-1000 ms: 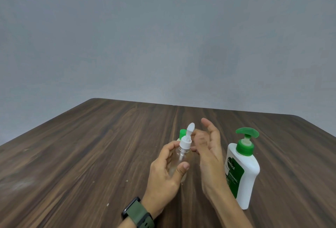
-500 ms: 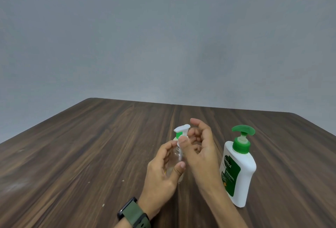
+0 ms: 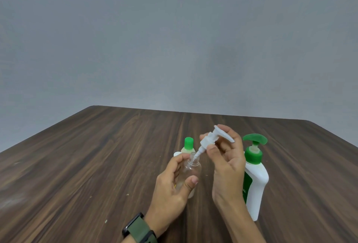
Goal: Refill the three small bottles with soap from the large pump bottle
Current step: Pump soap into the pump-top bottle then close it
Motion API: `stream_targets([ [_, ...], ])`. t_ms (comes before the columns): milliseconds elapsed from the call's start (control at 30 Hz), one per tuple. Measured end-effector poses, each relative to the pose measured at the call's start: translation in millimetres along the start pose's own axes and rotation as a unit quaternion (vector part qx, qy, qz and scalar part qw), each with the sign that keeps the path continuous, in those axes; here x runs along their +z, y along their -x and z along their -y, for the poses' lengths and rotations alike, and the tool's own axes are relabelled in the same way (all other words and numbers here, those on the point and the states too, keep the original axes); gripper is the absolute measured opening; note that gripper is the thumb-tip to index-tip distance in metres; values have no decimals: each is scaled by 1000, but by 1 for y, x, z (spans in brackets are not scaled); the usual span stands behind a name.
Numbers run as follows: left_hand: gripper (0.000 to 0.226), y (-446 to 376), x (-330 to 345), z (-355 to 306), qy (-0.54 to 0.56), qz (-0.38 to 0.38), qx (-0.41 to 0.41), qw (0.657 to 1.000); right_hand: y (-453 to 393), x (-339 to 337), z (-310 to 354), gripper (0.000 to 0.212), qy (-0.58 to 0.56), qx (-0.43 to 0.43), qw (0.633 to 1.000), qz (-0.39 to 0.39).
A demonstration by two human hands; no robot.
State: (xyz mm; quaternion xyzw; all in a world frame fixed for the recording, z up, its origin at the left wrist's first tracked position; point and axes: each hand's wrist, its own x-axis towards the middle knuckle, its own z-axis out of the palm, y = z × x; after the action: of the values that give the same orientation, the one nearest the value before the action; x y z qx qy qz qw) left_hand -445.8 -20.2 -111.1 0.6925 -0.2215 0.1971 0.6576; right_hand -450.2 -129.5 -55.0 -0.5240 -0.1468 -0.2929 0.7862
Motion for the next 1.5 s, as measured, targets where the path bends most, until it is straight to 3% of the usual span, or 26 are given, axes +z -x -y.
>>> stream_targets([
  [167,47,0,1,0,-10,0,-6,1000,-9,-6,10,38,-14,-50,999,-17],
  [367,50,0,0,-6,-16,1,-4,1000,-6,-2,20,40,77,-186,979,-5],
  [533,57,0,-2,-5,-8,-9,-7,1000,-8,-2,21,40,203,-335,919,-47],
  [633,57,-1,-2,-7,2,-24,-6,1000,-9,-4,10,35,323,-357,876,-19],
  [800,58,-1,-4,-11,6,-48,-1,999,-8,-12,-9,35,519,-294,798,84],
  [967,45,0,-5,-11,13,-37,-6,999,-9,-19,-19,19,628,-98,742,211],
  [1100,46,0,-5,-11,19,-36,-7,999,-4,-19,-21,20,677,-5,679,283],
  [1400,59,-1,-4,-16,34,-38,-15,999,3,-20,-27,40,680,102,634,354],
  [1500,48,-1,-5,-15,33,-48,-15,998,3,-20,-26,40,677,107,628,370],
])
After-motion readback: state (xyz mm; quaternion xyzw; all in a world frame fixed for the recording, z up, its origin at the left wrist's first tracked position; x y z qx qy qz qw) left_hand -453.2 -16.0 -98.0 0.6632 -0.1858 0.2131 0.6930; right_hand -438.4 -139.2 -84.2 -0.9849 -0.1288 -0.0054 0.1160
